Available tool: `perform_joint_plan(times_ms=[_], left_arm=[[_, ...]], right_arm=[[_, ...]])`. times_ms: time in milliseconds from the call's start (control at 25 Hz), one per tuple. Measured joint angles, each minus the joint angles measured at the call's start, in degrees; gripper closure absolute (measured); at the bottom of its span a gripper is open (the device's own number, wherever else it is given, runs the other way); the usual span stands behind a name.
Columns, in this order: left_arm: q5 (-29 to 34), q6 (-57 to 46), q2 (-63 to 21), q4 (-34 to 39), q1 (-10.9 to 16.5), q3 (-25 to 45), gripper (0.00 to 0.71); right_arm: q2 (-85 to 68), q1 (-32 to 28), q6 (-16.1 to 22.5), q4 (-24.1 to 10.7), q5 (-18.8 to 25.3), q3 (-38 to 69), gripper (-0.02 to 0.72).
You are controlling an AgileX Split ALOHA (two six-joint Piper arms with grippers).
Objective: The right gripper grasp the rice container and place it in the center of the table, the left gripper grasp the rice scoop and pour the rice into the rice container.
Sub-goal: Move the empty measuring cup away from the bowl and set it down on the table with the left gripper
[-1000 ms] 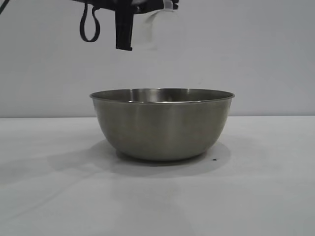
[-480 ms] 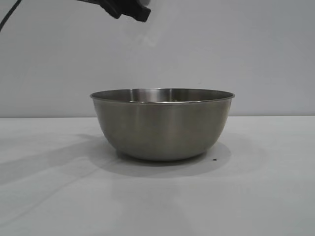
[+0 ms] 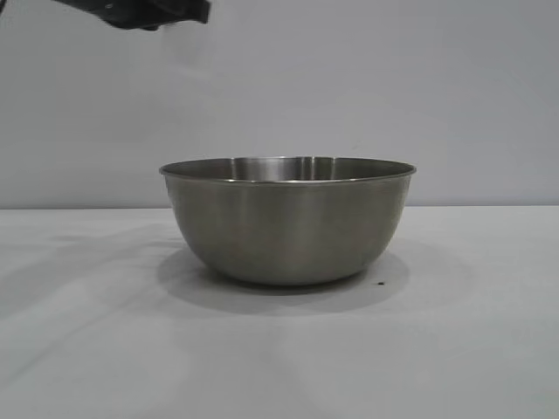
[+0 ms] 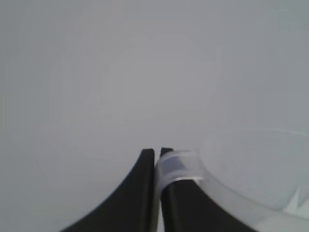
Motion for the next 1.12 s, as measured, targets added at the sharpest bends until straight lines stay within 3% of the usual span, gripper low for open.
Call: perform_joint_plan(times_ms=[280,480,600,880,1120], left_arm=[[10.26,-1.3,0.1,-0.6,4.73,0.0,0.71],[11.01,-5.6,3.01,0.83,6.47,1.1,0.71],[6.67,-10.16,5.23,5.24,6.47,5.32,0.71],[-15.72,-16.79,11.11,9.56,6.47,16.38,0.71],[-18.65,-18.75,15.27,9.22,6.47,21.0,0.71]], right_arm=[[0.0,0.0,0.0,0.0,0.0,0.0,0.162],[0.0,0.0,0.0,0.0,0.0,0.0,0.162],[0.0,0.0,0.0,0.0,0.0,0.0,0.162],[0.0,0.0,0.0,0.0,0.0,0.0,0.162],[0.0,0.0,0.0,0.1,0.0,0.0,0.162]])
